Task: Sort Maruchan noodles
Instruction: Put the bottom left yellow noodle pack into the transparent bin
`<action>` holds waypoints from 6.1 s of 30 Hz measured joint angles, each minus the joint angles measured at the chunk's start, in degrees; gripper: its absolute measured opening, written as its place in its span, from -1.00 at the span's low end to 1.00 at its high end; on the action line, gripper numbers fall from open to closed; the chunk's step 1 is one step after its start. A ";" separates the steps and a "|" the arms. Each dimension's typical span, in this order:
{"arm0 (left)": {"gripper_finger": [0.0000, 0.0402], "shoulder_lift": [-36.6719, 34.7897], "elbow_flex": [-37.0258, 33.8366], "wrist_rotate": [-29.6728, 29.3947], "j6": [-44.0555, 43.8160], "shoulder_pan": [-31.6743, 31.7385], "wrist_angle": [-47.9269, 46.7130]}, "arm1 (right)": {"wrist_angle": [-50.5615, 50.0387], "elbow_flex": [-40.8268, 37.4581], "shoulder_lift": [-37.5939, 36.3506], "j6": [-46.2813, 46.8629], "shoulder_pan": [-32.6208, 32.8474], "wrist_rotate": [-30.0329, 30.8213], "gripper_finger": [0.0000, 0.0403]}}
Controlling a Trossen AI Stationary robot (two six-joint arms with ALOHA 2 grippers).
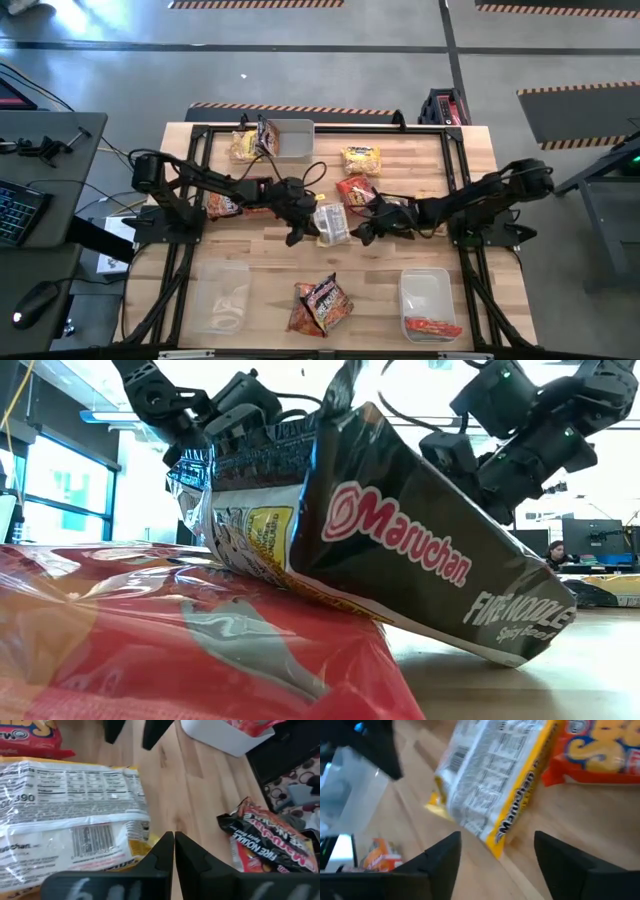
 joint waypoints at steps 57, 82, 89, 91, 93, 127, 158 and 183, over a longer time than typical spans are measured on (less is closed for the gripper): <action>0.00 -1.74 8.31 1.30 24.44 13.66 -21.18 | 3.69 17.28 16.96 -76.13 -3.01 6.25 -1.00; 0.09 2.16 14.12 -0.36 27.96 13.69 -38.25 | -19.48 30.93 16.53 -84.06 -2.66 4.92 -0.93; 0.08 7.68 14.21 -0.25 28.49 13.69 -33.39 | -22.62 30.91 16.20 -75.50 -2.59 4.55 -0.68; 0.05 8.75 14.22 0.50 28.47 13.69 -33.04 | -22.77 30.91 16.20 -74.81 -2.59 4.49 -0.63; -0.03 9.07 14.27 1.33 28.82 13.69 -33.32 | -23.71 30.91 16.06 -74.34 -2.59 4.37 -0.61; -1.00 0.66 14.08 -2.00 35.55 10.79 -33.65 | 1.97 15.28 11.91 -30.52 -14.82 -17.97 0.31; -1.00 -2.88 14.12 -4.74 31.09 10.72 -33.09 | 20.70 15.34 22.17 -17.28 -7.86 -8.86 -0.25; -0.53 -2.99 21.40 -4.75 31.27 9.82 -42.02 | 13.70 16.05 17.96 -39.11 -10.72 -13.66 -0.80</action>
